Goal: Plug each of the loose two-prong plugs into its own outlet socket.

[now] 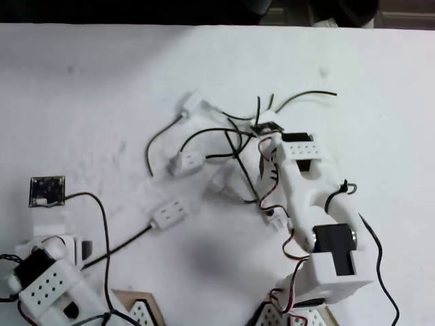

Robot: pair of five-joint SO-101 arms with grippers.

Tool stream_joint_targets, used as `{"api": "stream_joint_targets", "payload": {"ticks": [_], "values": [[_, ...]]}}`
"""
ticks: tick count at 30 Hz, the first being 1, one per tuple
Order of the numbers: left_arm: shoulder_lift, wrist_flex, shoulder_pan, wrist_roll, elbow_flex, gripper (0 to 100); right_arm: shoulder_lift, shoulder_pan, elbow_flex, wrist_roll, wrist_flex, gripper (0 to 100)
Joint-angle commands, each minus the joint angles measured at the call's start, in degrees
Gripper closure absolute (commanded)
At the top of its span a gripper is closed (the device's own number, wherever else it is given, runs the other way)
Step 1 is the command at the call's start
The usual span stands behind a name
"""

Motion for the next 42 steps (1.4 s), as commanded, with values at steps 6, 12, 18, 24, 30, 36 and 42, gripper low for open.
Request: {"api": "stream_joint_targets", "payload": {"ticks": [6,12,18,24,30,36,42], "values": [[-0.84,-0.88,0.40,0.18,-0.35,71,2.95,-5.05,0.09,-0.18,-0.66,79.0],[-0.84,-0.88,0.40,0.18,-0.35,71,3.03,-7.87,0.09,-0.18,-0.66,87.3],[-0.84,-0.88,0.40,0.18,-0.35,71,3.03,-7.43,0.09,-0.18,-0.75,88.2],[-0.84,-0.88,0.40,0.18,-0.35,71,2.24,-7.52,-0.26,-0.97,0.48,86.5],[-0.84,-0.88,0.40,0.18,-0.35,71,-1.36,-7.60,-3.69,-2.64,7.52,77.3],[-0.84,-0.88,0.40,0.18,-0.35,71,-5.23,-7.25,-3.87,-2.11,8.31,79.0],[-0.84,-0.88,0.40,0.18,-0.35,71,-4.88,-3.82,-3.87,-1.93,7.08,80.9]]}}
